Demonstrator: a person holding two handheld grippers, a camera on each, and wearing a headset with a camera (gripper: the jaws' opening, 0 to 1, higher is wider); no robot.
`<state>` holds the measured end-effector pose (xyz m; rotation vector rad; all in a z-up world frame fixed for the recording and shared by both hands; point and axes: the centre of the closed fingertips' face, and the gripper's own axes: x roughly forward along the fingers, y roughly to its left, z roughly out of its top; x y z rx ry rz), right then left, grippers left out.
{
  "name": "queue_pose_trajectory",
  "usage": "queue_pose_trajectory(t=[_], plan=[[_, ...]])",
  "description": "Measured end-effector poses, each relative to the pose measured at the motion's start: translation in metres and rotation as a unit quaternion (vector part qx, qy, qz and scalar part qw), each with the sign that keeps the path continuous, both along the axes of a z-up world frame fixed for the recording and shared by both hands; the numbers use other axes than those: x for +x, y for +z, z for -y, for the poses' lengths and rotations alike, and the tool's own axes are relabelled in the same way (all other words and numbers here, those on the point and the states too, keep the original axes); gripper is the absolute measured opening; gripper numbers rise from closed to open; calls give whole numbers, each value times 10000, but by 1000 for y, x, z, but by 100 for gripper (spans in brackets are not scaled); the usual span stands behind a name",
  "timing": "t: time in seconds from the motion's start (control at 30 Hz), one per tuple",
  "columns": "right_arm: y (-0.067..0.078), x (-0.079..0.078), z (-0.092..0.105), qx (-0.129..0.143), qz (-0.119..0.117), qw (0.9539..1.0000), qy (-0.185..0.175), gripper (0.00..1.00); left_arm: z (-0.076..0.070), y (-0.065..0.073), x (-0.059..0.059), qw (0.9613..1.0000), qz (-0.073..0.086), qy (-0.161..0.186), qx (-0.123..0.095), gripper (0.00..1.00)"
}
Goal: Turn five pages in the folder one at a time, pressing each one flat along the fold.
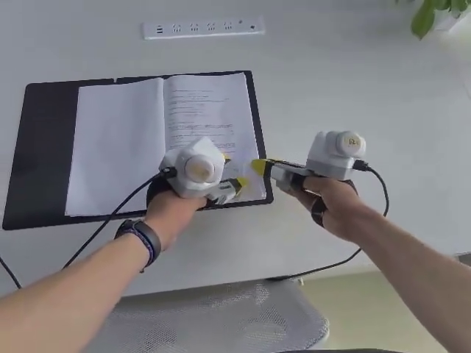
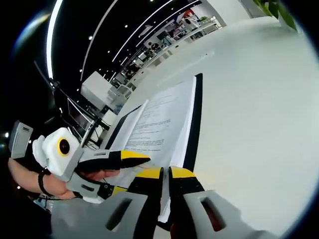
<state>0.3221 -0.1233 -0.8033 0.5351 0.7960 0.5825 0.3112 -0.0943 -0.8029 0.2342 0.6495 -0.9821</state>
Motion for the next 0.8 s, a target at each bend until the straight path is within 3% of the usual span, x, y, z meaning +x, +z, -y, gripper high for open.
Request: queue_pose_trajectory(t=[0.13,0.33,0.8], plan=[[1,1,0,29,-14,10000,-42,1,-4,6,-3,9999,-98,41,-48,43],[3,1,0,165,-97,9997,-162,0,-10,16,-3,9998,-114,117,-80,49],[17,1,-2,151,-34,9997,-205,0,-30,48,-6,9986,-28,445,-280,56]])
